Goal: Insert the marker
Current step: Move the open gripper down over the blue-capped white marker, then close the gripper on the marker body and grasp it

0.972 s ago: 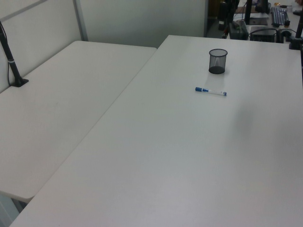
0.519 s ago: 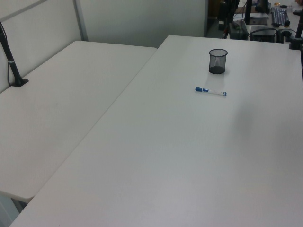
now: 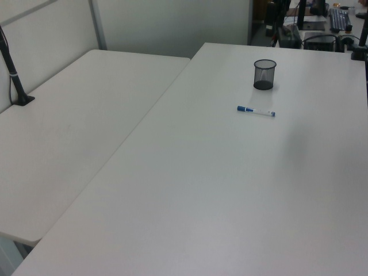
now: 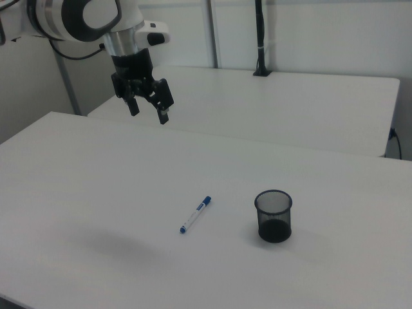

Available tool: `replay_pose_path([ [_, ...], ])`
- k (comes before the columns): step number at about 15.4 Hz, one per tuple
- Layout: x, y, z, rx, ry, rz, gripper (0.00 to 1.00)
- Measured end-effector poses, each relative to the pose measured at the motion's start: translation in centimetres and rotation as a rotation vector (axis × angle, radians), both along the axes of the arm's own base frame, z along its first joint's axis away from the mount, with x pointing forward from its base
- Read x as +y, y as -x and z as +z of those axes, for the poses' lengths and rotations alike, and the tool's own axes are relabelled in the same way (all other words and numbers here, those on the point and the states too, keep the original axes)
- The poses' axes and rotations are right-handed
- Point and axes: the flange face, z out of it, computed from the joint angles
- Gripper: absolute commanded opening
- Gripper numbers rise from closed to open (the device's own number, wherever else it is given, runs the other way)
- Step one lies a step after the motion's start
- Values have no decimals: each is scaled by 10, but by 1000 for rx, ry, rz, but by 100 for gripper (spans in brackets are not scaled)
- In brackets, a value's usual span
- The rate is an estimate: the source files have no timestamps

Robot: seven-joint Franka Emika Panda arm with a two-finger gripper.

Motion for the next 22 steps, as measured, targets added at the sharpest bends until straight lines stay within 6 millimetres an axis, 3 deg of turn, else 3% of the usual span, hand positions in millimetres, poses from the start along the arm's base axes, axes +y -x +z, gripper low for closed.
replay_pose_path([
  [6, -24, 2, -4, 11, 11, 63, 100],
  [11, -56, -7, -43, 83, 70, 177, 100],
  [13, -65, -17, -68, 79, 74, 173, 100],
  [17, -76, -44, -142, 53, 85, 141, 100],
  [22, -67, -68, -225, 47, 83, 50, 99],
])
